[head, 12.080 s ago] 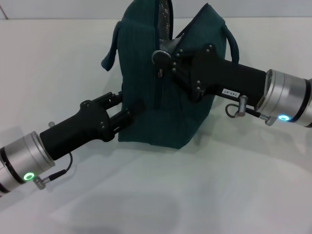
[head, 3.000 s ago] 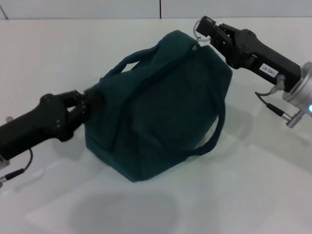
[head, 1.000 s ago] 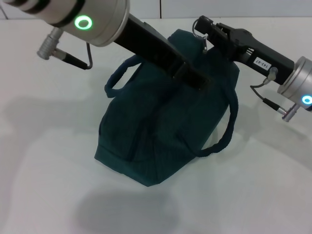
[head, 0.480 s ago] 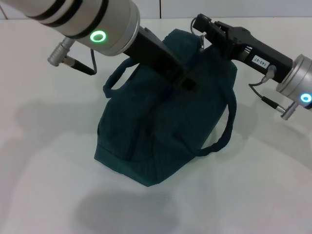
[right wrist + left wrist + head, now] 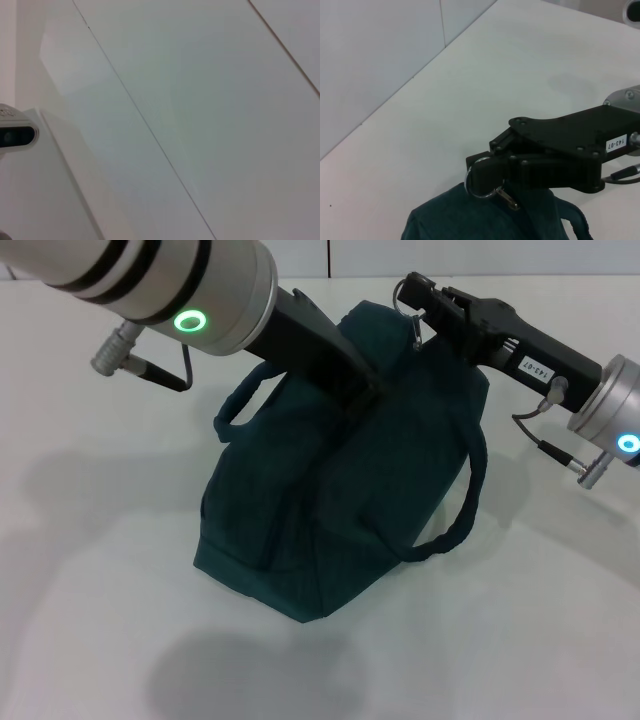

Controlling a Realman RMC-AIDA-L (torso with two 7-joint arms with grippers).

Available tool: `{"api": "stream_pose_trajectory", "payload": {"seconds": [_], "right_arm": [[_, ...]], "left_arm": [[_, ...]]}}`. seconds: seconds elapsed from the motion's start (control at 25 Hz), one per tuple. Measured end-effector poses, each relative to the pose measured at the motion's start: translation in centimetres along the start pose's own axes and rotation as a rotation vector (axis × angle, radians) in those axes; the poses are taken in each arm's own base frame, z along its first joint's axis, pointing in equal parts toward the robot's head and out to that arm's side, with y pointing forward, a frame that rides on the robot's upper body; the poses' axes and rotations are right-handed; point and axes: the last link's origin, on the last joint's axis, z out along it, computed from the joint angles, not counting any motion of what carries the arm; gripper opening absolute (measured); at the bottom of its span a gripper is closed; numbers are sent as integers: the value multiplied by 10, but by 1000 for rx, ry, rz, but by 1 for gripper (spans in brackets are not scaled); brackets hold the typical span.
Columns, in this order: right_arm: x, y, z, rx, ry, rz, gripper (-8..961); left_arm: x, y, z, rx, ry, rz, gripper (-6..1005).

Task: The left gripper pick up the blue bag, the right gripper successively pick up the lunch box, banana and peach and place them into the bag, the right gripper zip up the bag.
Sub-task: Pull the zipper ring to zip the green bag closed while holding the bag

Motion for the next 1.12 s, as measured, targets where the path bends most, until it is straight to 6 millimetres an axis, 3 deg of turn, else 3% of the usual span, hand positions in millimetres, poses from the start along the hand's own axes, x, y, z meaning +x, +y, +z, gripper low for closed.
{"api": "stream_pose_trajectory", "payload": {"seconds": [0.28,1.12], "right_arm": [[-1,-1,-1,4,-5,3,109],[-6,-12,-12,69,-49,19,114]], "left_arm": [[0,0,1,-1,-5,26,99],[-2,1,0,-9,-13,77,41]]}}
